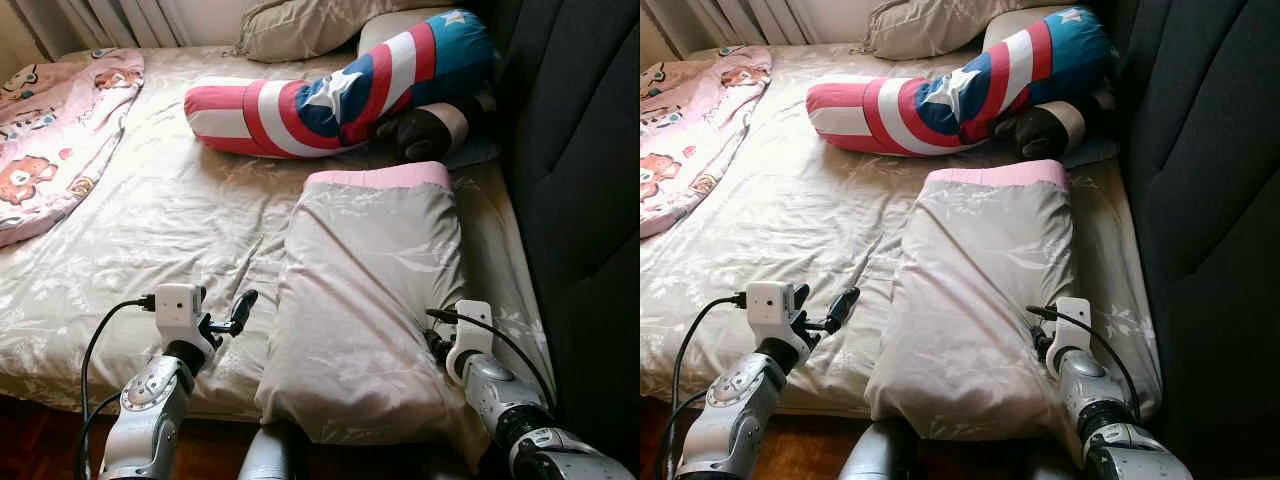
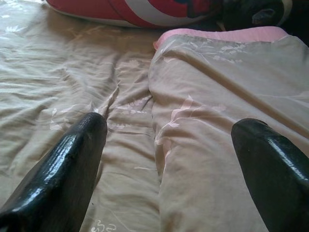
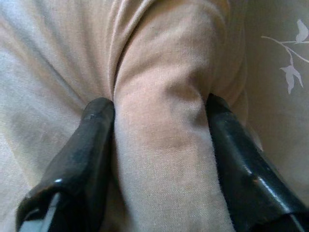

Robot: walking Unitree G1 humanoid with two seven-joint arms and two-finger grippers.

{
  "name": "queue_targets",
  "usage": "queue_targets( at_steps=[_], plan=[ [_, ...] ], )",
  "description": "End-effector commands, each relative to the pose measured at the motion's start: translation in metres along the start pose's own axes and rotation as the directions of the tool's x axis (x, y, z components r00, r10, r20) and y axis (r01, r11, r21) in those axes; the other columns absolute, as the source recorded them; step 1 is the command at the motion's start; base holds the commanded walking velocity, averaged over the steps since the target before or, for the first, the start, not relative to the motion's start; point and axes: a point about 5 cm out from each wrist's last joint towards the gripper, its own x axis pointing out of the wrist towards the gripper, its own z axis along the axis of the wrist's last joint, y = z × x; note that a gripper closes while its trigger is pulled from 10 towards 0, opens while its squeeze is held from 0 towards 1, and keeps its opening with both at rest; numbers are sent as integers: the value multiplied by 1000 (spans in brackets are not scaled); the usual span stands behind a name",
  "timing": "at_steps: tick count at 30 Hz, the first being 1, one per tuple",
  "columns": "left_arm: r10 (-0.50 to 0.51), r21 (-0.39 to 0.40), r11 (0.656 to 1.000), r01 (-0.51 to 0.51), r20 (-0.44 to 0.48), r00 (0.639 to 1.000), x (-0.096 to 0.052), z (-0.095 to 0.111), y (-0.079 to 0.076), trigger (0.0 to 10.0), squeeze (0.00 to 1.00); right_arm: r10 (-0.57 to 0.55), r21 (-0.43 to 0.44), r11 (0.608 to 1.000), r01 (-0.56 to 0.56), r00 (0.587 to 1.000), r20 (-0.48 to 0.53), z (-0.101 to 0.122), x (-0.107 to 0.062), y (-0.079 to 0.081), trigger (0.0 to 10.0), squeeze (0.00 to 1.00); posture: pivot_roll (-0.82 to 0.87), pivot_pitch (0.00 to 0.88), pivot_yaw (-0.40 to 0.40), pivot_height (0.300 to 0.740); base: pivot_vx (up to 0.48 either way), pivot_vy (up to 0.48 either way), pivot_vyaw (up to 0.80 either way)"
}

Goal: Clean up the room

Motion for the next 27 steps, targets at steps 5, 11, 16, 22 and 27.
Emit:
queue_targets(
  at_steps=[5, 11, 16, 22, 27],
  plan=[
    [19, -16, 1000, -19, -12, 1000, -1, -2, 3, 10000, 0, 5, 2, 1000, -5, 965, -264, -70, -8, 0, 0, 0, 126, 182, 86, 638, 0, 0, 0],
    [69, -35, 997, -70, -27, 997, 11, -9, 11, 10000, 0, 6, -10, 1000, -9, 968, -249, -68, -8, -4, 0, 0, 111, 196, 73, 638, 0, 0, 0],
    [74, -109, 991, -82, -78, 994, 25, -22, 13, 10000, 0, 11, -15, 1000, -15, 970, -242, -66, -8, -7, 0, 0, 77, 207, 54, 638, 0, 0, 0],
    [45, -196, 977, -81, -180, 983, 35, -48, 5, 10000, 0, 14, -20, 1000, -19, 974, -224, -62, -9, -15, 0, 0, 33, 223, 35, 638, 0, 0, 0],
    [4, -200, 978, -55, -247, 969, 37, -64, -4, 10000, 0, 29, -23, 999, -35, 976, -218, -62, -9, -16, 0, 0, 8, 239, 16, 638, 0, 0, 0]
  ],
)
